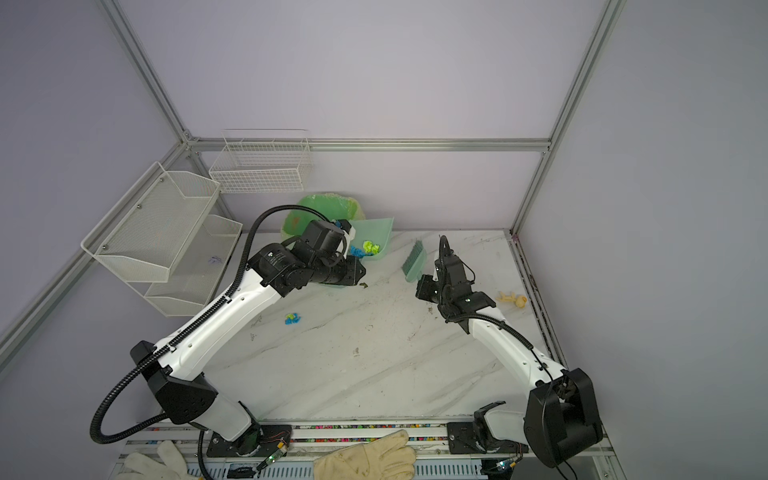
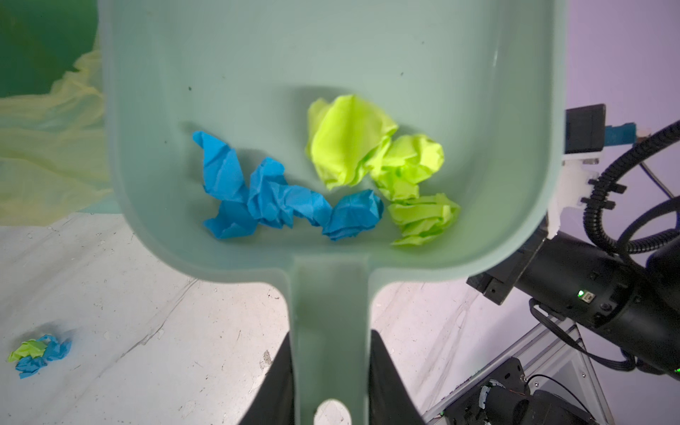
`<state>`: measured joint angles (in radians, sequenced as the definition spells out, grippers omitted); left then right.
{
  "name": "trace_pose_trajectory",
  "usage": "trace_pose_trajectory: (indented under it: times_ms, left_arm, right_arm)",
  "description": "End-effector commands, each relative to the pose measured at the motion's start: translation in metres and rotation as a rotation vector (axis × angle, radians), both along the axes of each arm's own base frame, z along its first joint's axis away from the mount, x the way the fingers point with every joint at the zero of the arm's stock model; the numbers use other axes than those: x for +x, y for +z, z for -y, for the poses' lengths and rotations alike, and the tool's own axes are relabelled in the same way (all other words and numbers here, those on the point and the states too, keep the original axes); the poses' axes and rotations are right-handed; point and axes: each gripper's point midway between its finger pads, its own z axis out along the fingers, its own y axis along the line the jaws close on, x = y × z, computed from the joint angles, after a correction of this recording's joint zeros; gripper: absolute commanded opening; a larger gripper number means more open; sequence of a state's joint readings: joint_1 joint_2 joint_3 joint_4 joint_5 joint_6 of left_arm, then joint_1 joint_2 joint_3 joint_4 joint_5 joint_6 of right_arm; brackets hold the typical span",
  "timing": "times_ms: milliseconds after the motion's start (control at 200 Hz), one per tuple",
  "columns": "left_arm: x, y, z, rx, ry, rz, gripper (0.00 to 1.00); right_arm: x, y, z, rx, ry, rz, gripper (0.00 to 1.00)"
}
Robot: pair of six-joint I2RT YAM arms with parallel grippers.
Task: Sweep away the paper scraps from the table
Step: 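Tip the dustpan over the green bin with the left gripper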
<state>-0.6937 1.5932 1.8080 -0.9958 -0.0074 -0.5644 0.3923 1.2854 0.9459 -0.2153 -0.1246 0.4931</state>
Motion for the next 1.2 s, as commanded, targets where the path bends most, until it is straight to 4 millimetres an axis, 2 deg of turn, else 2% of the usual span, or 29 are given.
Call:
trace_pose_trajectory:
  times_ms: [0,390,735,855,1105,1195]
  left_arm:
    - [0.008,0.067,-0.005,-0.175,-0.01,0.111,0.0]
    - [0.046,0.08,-0.04,-0.403,0.038,0.056,0.0]
    - [0.079,0.075,-0.073,-0.711,0.049,-0.031,0.0]
    - [0.086,0.074,-0.08,-0.832,0.044,-0.067,0.0]
    - [0.095,0.064,-0.089,-0.972,0.039,-0.121,0.0]
    - [0.097,0.064,-0.09,-1.04,0.03,-0.136,0.0]
  right_arm:
    - [-0.001,0.014,0.001,0.03,0.0,0.048,0.0]
    - [-0.005,0.018,0.0,0.047,0.008,0.061,0.0]
    - [-0.008,0.023,-0.003,0.091,0.011,0.065,0.0]
    - [-0.012,0.022,-0.004,0.104,0.017,0.057,0.0]
    - [-0.017,0.031,0.001,0.12,-0.004,0.074,0.0]
    - [-0.018,0.028,0.001,0.121,-0.003,0.07,0.0]
